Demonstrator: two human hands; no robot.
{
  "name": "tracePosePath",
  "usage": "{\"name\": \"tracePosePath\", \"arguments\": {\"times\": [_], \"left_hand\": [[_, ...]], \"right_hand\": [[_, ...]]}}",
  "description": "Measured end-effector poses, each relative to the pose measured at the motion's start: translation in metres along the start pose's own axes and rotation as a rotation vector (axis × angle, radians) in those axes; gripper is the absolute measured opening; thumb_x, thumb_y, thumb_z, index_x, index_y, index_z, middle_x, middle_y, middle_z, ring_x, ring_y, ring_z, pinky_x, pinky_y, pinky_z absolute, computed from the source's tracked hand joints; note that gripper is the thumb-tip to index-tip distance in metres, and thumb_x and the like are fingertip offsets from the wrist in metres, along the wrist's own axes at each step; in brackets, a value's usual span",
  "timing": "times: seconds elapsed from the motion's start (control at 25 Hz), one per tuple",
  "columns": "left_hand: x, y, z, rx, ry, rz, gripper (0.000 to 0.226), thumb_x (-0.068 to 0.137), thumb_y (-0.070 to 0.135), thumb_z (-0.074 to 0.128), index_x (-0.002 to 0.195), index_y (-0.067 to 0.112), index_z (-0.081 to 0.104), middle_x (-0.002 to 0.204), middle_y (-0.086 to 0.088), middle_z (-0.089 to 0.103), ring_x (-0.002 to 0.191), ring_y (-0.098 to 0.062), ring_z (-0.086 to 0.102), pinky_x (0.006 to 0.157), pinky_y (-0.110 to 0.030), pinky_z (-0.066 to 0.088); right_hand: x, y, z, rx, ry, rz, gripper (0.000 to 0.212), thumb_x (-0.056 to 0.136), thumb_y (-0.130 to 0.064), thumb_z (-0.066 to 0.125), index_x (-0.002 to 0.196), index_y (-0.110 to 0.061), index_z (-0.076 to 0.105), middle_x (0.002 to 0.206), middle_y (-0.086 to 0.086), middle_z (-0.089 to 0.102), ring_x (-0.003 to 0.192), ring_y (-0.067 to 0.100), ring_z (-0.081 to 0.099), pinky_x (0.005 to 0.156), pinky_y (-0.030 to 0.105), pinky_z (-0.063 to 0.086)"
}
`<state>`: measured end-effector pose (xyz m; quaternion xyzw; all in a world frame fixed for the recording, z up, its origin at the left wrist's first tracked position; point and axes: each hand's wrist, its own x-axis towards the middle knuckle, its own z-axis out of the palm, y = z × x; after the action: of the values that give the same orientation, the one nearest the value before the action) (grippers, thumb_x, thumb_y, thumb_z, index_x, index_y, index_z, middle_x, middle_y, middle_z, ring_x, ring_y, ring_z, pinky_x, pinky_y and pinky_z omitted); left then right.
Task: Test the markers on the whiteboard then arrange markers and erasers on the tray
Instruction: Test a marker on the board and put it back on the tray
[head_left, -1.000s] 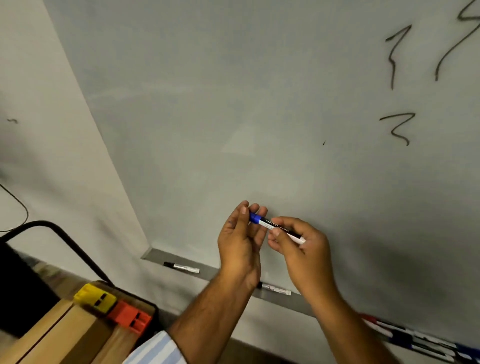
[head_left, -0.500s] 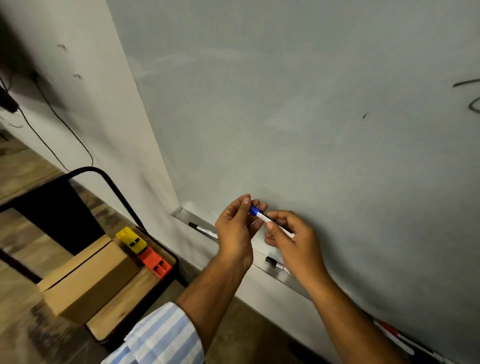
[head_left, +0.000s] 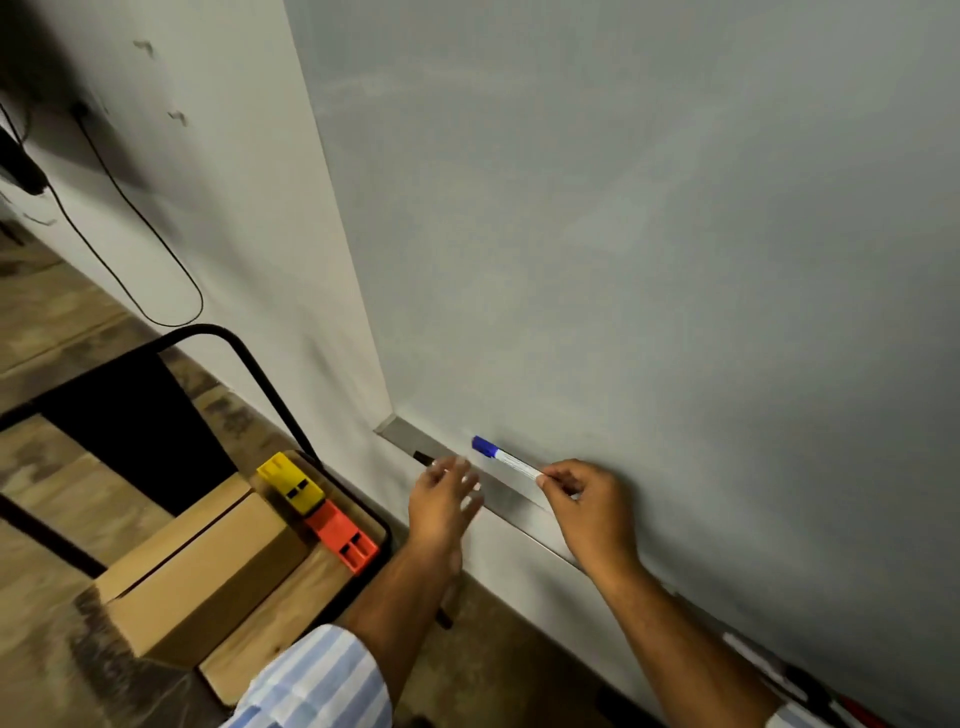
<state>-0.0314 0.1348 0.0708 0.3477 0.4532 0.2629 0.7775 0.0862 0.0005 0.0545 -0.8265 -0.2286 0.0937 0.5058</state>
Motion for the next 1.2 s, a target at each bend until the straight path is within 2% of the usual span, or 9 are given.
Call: {"name": "tracePosePath", "arguments": {"times": [0.08, 0.24, 0.36, 0.56, 0.8, 1.04, 1.2], "left_hand": [[0.017, -0.017, -0.040, 0.125, -0.006, -0.128, 0.024, 0.103, 0.017, 0.066, 0.123, 0.004, 0.068, 0.114, -0.016, 0.074, 0.106, -0.030, 0.071, 0.098, -0.045, 0.059], [0.033, -0.033, -0.097, 0.301, -0.116, -0.263, 0.012, 0.101, 0.016, 0.067, 0.107, 0.006, 0.070, 0.088, -0.011, 0.075, 0.080, -0.022, 0.072, 0.076, -0.039, 0.058], [0.042, -0.024, -0.116, 0.342, -0.114, -0.295, 0.004, 0.101, 0.012, 0.067, 0.103, 0.009, 0.069, 0.082, -0.008, 0.072, 0.070, -0.018, 0.069, 0.060, -0.029, 0.055], [0.053, -0.017, -0.140, 0.374, -0.119, -0.331, 0.004, 0.099, 0.013, 0.069, 0.102, 0.010, 0.070, 0.084, -0.010, 0.074, 0.071, -0.019, 0.070, 0.067, -0.031, 0.053], [0.061, -0.009, -0.152, 0.446, -0.128, -0.364, 0.006, 0.101, 0.006, 0.065, 0.106, 0.004, 0.066, 0.078, -0.009, 0.071, 0.065, -0.022, 0.065, 0.052, -0.024, 0.052], [0.067, -0.013, -0.126, 0.513, -0.211, -0.360, 0.005, 0.101, 0.009, 0.067, 0.103, 0.005, 0.069, 0.082, -0.009, 0.073, 0.071, -0.020, 0.069, 0.064, -0.030, 0.055], [0.060, -0.021, -0.099, 0.548, -0.329, -0.335, 0.017, 0.100, 0.018, 0.069, 0.111, 0.005, 0.071, 0.090, -0.010, 0.076, 0.085, -0.025, 0.071, 0.080, -0.041, 0.060]], "right_hand": [[0.012, 0.016, 0.033, -0.079, 0.039, 0.031, 0.003, 0.089, -0.018, 0.084, 0.088, -0.021, 0.083, 0.082, -0.013, 0.079, 0.075, 0.008, 0.074, 0.067, 0.026, 0.059], [0.029, 0.035, 0.093, -0.154, 0.072, 0.135, 0.003, 0.089, -0.020, 0.084, 0.091, -0.019, 0.083, 0.088, -0.004, 0.081, 0.072, 0.021, 0.075, 0.071, 0.033, 0.060], [0.045, 0.036, 0.129, -0.248, 0.083, 0.082, 0.007, 0.086, -0.022, 0.085, 0.091, -0.017, 0.084, 0.087, 0.000, 0.081, 0.074, 0.024, 0.075, 0.070, 0.031, 0.057], [0.060, 0.037, 0.174, -0.434, 0.036, 0.056, 0.009, 0.087, -0.025, 0.083, 0.095, -0.020, 0.084, 0.088, 0.001, 0.081, 0.078, 0.028, 0.075, 0.068, 0.032, 0.056], [0.058, 0.052, 0.191, -0.534, 0.006, 0.087, 0.015, 0.090, -0.015, 0.077, 0.103, -0.020, 0.083, 0.094, 0.005, 0.082, 0.086, 0.033, 0.077, 0.073, 0.033, 0.057], [0.046, 0.064, 0.170, -0.412, -0.016, 0.015, 0.017, 0.093, -0.017, 0.073, 0.107, -0.021, 0.081, 0.101, -0.002, 0.081, 0.090, 0.021, 0.076, 0.082, 0.034, 0.061], [0.027, 0.061, 0.135, -0.343, 0.039, 0.031, 0.014, 0.096, -0.021, 0.072, 0.106, -0.022, 0.081, 0.103, 0.000, 0.081, 0.093, 0.025, 0.075, 0.084, 0.036, 0.060]]}}
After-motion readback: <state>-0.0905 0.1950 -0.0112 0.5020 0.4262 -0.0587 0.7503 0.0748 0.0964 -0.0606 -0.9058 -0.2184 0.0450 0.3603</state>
